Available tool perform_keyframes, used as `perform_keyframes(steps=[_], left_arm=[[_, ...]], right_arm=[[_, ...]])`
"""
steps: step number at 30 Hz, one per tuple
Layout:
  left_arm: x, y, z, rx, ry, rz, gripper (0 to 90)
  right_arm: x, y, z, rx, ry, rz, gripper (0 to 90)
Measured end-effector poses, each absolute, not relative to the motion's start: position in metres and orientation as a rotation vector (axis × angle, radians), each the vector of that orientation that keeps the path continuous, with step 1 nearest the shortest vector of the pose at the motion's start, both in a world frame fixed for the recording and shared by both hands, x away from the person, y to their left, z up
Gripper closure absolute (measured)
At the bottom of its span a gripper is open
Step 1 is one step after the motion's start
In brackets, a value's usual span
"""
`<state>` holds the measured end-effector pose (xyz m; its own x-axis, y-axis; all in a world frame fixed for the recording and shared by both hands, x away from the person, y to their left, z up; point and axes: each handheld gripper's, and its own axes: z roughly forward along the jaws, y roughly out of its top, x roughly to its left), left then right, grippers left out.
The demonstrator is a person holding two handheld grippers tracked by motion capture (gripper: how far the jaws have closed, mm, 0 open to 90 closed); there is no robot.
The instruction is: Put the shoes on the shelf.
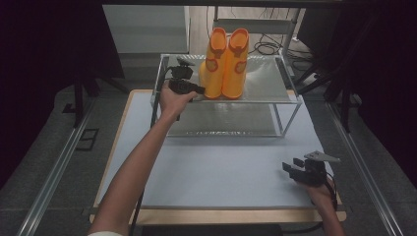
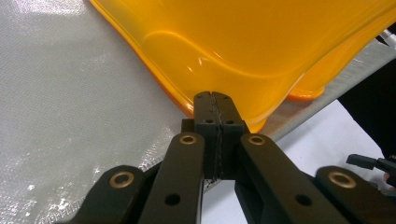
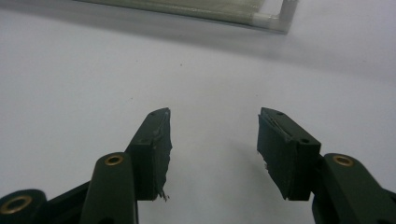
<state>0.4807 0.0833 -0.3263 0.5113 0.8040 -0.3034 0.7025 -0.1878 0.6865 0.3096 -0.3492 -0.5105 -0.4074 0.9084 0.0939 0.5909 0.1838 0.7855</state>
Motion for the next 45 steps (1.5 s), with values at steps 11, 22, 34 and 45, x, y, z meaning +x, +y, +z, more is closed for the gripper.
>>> perform_keyframes(steps=[11, 22, 34, 45], left_arm=[[0.478, 0.077, -0.323, 1.924, 1.227, 0.172, 90.0], [0.477, 0.078, -0.322, 1.935, 1.208, 0.203, 86.7], [0.459, 0.101, -0.304, 1.923, 1.127, 0.172, 54.6], [0.435, 0.125, -0.304, 1.928, 1.03, 0.117, 44.6]], right_arm=[[0.31, -0.349, -0.511, 1.411, 2.073, 1.091, 44.7], [0.309, -0.35, -0.51, 1.407, 2.071, 1.092, 44.8], [0.309, -0.351, -0.51, 1.41, 2.068, 1.091, 44.4], [0.309, -0.35, -0.511, 1.406, 2.076, 1.084, 44.2]])
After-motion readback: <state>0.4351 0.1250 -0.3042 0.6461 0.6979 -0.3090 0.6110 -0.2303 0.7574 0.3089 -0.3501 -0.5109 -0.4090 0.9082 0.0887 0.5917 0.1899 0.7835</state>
